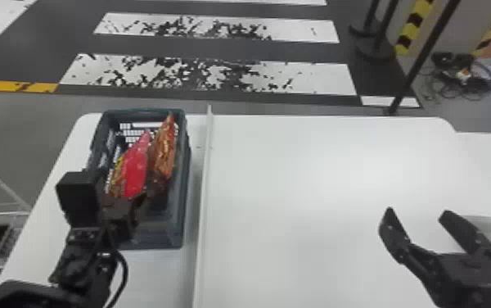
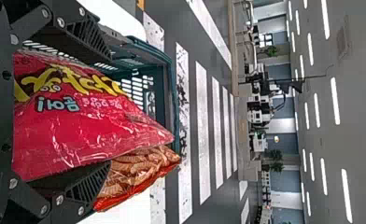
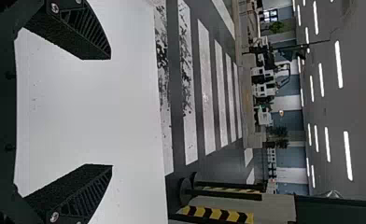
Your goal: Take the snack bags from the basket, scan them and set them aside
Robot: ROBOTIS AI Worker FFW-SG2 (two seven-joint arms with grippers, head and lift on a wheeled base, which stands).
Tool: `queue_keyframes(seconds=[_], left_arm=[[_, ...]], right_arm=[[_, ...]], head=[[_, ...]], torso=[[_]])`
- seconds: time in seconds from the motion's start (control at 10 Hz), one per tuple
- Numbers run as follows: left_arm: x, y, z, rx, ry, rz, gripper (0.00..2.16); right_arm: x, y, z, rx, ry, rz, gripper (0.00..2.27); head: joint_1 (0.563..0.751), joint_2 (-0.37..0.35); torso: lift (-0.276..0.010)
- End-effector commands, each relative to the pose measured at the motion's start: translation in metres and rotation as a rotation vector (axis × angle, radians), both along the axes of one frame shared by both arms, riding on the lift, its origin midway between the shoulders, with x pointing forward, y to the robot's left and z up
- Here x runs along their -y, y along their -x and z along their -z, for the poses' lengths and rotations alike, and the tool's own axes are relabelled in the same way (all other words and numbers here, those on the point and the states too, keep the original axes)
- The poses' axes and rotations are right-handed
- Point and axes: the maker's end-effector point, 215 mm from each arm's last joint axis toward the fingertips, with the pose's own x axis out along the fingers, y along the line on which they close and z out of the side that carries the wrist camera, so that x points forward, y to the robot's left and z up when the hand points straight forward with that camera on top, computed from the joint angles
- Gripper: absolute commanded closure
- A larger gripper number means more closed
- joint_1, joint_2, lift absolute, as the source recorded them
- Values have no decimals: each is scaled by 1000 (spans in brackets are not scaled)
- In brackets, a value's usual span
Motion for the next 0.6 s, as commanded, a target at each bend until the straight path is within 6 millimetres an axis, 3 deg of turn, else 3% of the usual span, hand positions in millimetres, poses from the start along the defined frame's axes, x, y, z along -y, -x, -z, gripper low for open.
queue_keyframes(seconds=[0.0,0.1,0.3,0.5], left_arm=[[3,-2,1,1,-6,6,1052],[2,-1,1,-1,-4,-1,1777],[-3,2,4,-20,-15,-6,2084],[-6,5,4,-18,-16,-4,2132]], right_arm=[[0,0,0,0,0,0,97],[0,0,0,0,0,0,97],[0,0,-1,2,-1,1,97],[-1,0,-1,5,-8,0,97]], head=[[695,-21],[695,-23],[695,-23],[695,-18]], torso=[[-75],[-75],[-75],[-75]])
